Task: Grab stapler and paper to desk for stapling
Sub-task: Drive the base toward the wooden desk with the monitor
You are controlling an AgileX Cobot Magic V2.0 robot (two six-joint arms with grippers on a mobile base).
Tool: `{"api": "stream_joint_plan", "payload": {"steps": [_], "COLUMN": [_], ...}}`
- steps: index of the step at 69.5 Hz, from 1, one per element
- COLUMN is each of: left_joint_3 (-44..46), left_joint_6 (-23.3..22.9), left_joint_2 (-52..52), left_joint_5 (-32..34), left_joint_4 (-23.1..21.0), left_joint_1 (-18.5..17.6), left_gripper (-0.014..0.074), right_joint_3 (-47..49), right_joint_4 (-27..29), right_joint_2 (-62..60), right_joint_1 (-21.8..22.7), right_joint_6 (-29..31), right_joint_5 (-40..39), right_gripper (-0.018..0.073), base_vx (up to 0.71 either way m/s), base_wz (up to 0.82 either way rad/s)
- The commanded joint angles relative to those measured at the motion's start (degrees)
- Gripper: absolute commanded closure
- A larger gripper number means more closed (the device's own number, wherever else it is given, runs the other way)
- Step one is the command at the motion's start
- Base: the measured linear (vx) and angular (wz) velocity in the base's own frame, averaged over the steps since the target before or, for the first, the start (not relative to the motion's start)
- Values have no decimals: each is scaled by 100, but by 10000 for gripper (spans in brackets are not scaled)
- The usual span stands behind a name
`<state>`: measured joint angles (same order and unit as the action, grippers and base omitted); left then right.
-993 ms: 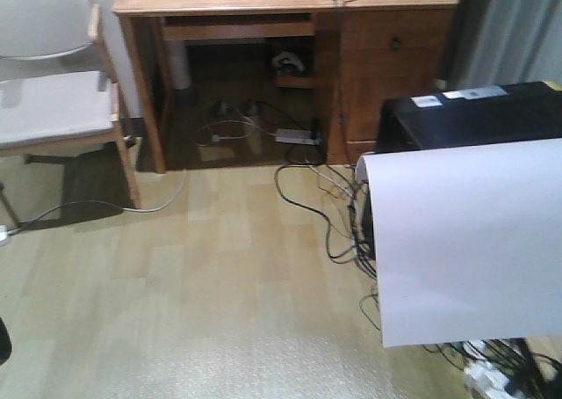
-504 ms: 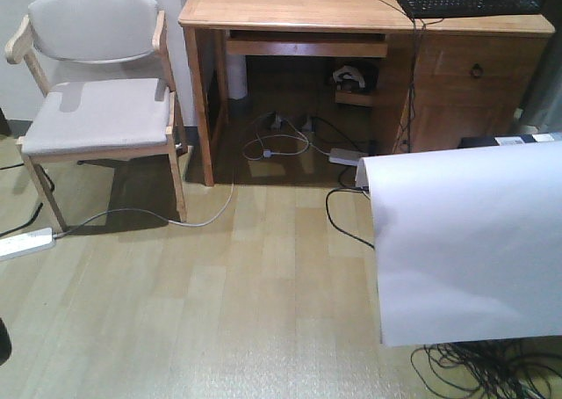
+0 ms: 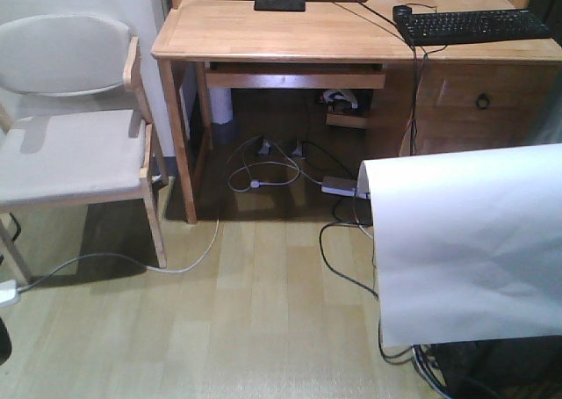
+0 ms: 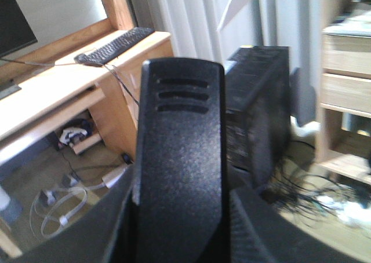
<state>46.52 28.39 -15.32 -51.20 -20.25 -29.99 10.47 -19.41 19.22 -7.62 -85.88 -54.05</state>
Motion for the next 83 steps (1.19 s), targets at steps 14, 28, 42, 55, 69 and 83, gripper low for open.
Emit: {"api": "stream_joint_plan", "payload": {"steps": [14,28,42,55,69,83], "left_joint_3": [141,141,141,141,141,141], "left_joint_6": [14,14,14,14,14,14], "left_joint_2": [-90,-90,-90,-90,-90,-90], "left_joint_5": [611,611,611,611,611,611], "left_joint_4": [-184,-184,-184,-184,-184,-184], "left_joint_1": [-16,-16,-16,-16,-16,-16], "left_gripper": [603,603,603,603,603,603], "right_joint_3": [151,151,151,151,151,151], "right_joint_4": [46,46,46,46,46,51], "right_joint_2": [50,50,50,50,50,50], "right_joint_1": [27,27,27,27,27,27], "right_joint_6": [48,48,48,48,48,48], "right_joint_5": [-260,-253,-253,-253,-248,-248], "right_gripper": [565,565,565,565,565,565], "base_vx": [43,42,43,43,42,40], "base_wz": [-4,4,10,11,6,-5]}}
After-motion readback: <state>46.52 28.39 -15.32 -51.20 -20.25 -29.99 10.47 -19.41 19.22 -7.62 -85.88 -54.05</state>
